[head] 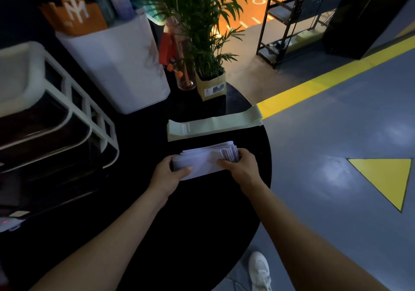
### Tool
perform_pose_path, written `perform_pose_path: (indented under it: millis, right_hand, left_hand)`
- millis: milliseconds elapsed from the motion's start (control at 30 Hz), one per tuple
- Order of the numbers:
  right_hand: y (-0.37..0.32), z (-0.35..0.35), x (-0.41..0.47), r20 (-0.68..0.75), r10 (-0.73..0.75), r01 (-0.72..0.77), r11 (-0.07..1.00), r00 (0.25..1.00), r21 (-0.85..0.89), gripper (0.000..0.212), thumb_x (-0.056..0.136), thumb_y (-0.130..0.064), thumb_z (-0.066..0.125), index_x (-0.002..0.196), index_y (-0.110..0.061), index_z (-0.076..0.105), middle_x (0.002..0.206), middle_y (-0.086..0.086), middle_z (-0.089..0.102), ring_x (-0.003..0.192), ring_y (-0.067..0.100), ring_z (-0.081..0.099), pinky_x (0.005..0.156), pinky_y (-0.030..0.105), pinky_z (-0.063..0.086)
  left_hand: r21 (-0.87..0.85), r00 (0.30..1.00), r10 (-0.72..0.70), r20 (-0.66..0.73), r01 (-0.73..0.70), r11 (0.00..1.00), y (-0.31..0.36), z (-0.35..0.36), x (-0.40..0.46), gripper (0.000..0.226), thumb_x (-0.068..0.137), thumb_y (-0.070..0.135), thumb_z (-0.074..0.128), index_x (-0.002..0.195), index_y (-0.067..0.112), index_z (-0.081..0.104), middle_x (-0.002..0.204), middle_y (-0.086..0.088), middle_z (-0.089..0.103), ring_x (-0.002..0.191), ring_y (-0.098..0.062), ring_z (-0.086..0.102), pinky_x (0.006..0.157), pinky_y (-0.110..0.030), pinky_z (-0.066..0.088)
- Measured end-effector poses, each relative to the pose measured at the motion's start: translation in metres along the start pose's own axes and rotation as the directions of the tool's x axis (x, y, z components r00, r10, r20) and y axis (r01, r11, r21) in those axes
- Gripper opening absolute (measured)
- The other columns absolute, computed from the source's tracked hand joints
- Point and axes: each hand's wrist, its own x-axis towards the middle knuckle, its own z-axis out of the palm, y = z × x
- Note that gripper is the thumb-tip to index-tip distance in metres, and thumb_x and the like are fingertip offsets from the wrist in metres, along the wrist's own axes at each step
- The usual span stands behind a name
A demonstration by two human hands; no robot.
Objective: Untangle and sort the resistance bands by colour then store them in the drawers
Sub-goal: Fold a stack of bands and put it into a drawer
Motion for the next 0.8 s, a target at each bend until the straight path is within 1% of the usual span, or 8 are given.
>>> perform_pose_path:
  millis: [167, 267, 333, 433, 567, 633, 700, 800]
  right_hand:
    - [-0.036, 0.015, -0.021, -0.037, -0.087, 0.086, 0.996, 0.995, -0.037, 0.032, 0.076, -0.01, 0.075, 0.103, -0.003, 0.06, 0.086, 0.007, 0.062, 0.077, 0.018, 0.059, 0.066, 0.025, 0.047]
    - [-0.062, 0.035, -0.037, -0.047, -0.138, 0.136, 0.989, 0.989, -0.059, 0.027, 0.073, -0.01, 0.077, 0.094, -0.005, 0.061, 0.077, 0.003, 0.06, 0.07, 0.017, 0.058, 0.062, 0.026, 0.046]
    - [-0.082, 0.052, -0.048, -0.034, -0.178, 0.177, 0.983, 0.983, -0.05, 0.021, 0.072, -0.008, 0.077, 0.085, -0.01, 0.06, 0.073, 0.003, 0.059, 0.068, 0.017, 0.057, 0.066, 0.031, 0.047]
    - [-0.106, 0.085, -0.068, 0.015, -0.196, 0.197, 0.98, 0.98, -0.029, 0.02, 0.073, -0.009, 0.076, 0.087, -0.009, 0.061, 0.08, 0.008, 0.063, 0.074, 0.021, 0.061, 0.073, 0.036, 0.051]
    - [-0.12, 0.136, -0.091, 0.035, -0.255, 0.256, 0.966, 0.966, -0.035, 0.018, 0.07, -0.008, 0.077, 0.081, -0.003, 0.064, 0.073, 0.011, 0.061, 0.068, 0.022, 0.059, 0.066, 0.035, 0.048]
    - [-0.122, 0.164, -0.101, 0.044, -0.254, 0.256, 0.966, 0.966, -0.046, 0.023, 0.07, -0.01, 0.077, 0.087, 0.0, 0.064, 0.075, 0.012, 0.062, 0.067, 0.02, 0.059, 0.064, 0.034, 0.048]
    - [-0.123, 0.19, -0.109, 0.061, -0.243, 0.246, 0.968, 0.968, -0.051, 0.027, 0.071, -0.011, 0.076, 0.091, 0.001, 0.064, 0.076, 0.01, 0.062, 0.064, 0.016, 0.058, 0.06, 0.028, 0.046]
    - [-0.123, 0.226, -0.119, 0.103, -0.207, 0.213, 0.976, 0.973, -0.048, 0.03, 0.072, -0.012, 0.076, 0.097, -0.001, 0.063, 0.078, 0.005, 0.062, 0.064, 0.011, 0.058, 0.056, 0.02, 0.045]
  left_hand:
    - [-0.054, 0.996, 0.084, 0.005, -0.083, 0.995, 0.024, -0.031, -0.026, 0.046, 0.078, 0.009, 0.074, 0.12, 0.01, 0.055, 0.112, -0.008, 0.064, 0.103, -0.023, 0.062, 0.092, -0.04, 0.049]
    - [-0.033, 0.989, 0.144, -0.015, -0.144, 0.989, 0.041, -0.063, -0.039, 0.044, 0.078, 0.009, 0.074, 0.117, 0.011, 0.056, 0.112, -0.008, 0.065, 0.103, -0.023, 0.062, 0.091, -0.039, 0.05]
    - [-0.015, 0.985, 0.171, -0.035, -0.171, 0.985, 0.052, -0.089, -0.048, 0.046, 0.077, 0.011, 0.075, 0.119, 0.01, 0.057, 0.115, -0.009, 0.064, 0.106, -0.024, 0.062, 0.094, -0.043, 0.049]
    - [-0.005, 0.975, 0.203, -0.091, -0.205, 0.979, 0.06, -0.131, -0.064, 0.045, 0.076, 0.01, 0.075, 0.118, 0.009, 0.057, 0.116, -0.01, 0.064, 0.106, -0.025, 0.061, 0.095, -0.044, 0.049]
    - [0.01, 0.961, 0.213, -0.177, -0.214, 0.977, 0.055, -0.183, -0.084, 0.049, 0.077, 0.011, 0.075, 0.122, 0.009, 0.056, 0.115, -0.008, 0.063, 0.105, -0.023, 0.06, 0.09, -0.037, 0.05]
    - [0.019, 0.958, 0.208, -0.199, -0.208, 0.978, 0.049, -0.209, -0.092, 0.048, 0.078, 0.012, 0.074, 0.122, 0.01, 0.055, 0.115, -0.007, 0.062, 0.106, -0.023, 0.06, 0.087, -0.034, 0.049]
    - [0.037, 0.957, 0.196, -0.216, -0.193, 0.981, 0.04, -0.233, -0.098, 0.046, 0.08, 0.012, 0.072, 0.122, 0.009, 0.054, 0.115, -0.005, 0.06, 0.104, -0.021, 0.058, 0.084, -0.032, 0.046]
    - [0.049, 0.948, 0.166, -0.271, -0.158, 0.986, 0.026, -0.263, -0.1, 0.046, 0.081, 0.012, 0.072, 0.123, 0.007, 0.054, 0.117, -0.007, 0.059, 0.103, -0.02, 0.056, 0.086, -0.032, 0.045]
